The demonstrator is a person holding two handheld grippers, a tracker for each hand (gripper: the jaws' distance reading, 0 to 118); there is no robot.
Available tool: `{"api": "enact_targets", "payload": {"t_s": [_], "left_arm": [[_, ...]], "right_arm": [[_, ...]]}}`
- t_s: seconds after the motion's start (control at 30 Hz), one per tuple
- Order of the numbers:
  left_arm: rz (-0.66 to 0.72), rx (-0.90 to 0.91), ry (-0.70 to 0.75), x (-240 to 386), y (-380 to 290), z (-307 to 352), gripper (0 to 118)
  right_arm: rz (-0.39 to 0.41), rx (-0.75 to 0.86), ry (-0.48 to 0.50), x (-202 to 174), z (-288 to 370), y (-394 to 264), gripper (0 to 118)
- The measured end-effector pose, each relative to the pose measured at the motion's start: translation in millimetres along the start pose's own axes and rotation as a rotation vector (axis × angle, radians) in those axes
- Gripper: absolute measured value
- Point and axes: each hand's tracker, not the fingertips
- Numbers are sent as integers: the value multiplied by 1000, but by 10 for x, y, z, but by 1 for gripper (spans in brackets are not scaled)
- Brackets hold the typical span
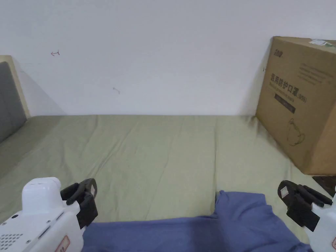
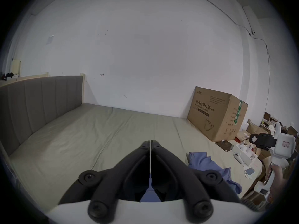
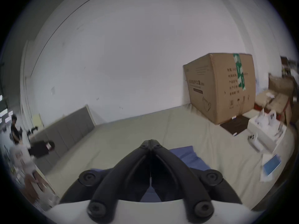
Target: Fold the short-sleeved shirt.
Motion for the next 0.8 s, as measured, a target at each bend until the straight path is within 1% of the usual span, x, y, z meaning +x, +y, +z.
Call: {"api": "enact_targets", "payload": {"t_s": [0.03, 0.07, 0.13, 0.17, 0.2, 0.27, 0.33, 0.37, 0.4, 0.43, 0.47, 0.5, 0.6, 0.7, 0.77, 0.8], "left_arm": [[36, -22, -56, -51, 16, -48, 0], [54, -50, -96, -96, 45, -95, 0], [10, -122, -24, -198, 134, -274, 0], [-9, -178, 2, -260, 183, -375, 0], [-15, -289, 22, -397, 225, -575, 0], [60, -513, -16, -762, 200, -1015, 0], [134, -711, -8, -1097, 14, -1489, 0], [128, -756, 8, -1225, -105, -1666, 0], [122, -775, 30, -1344, -241, -1816, 8], [98, -789, 74, -1435, -388, -1966, 36], [88, -809, 83, -1509, -528, -2087, 78], [83, -842, 78, -1601, -679, -2223, 106], [51, -891, 108, -1670, -1014, -2525, 104], [35, -961, 118, -1755, -1348, -2750, 104], [50, -951, 66, -1740, -1461, -2764, 118], [27, -941, 48, -1653, -1444, -2754, 118]], "right_arm": [[-31, -17, 53, 20, -40, 3, 0], [-19, -28, 43, 37, -90, -1, 0], [31, -58, 20, 53, -151, 11, 0], [41, -64, 23, 70, -156, 23, 0], [50, -61, 24, 80, -173, 9, 0], [60, -41, 47, 118, -153, 37, 0], [26, 14, 114, 130, -127, 37, 0], [7, 5, 141, 152, -154, 44, 0], [-7, -12, 147, 175, -197, 53, 0], [-28, -72, 143, 205, -278, 58, 0], [-44, -107, 140, 294, -366, 35, 0], [-57, -135, 129, 334, -432, 10, 0], [-65, -190, 101, 438, -588, -87, 0], [-43, -229, 73, 493, -704, -142, 0], [-33, -248, 57, 542, -775, -182, 0], [-23, -268, 42, 571, -831, -189, 0]]}}
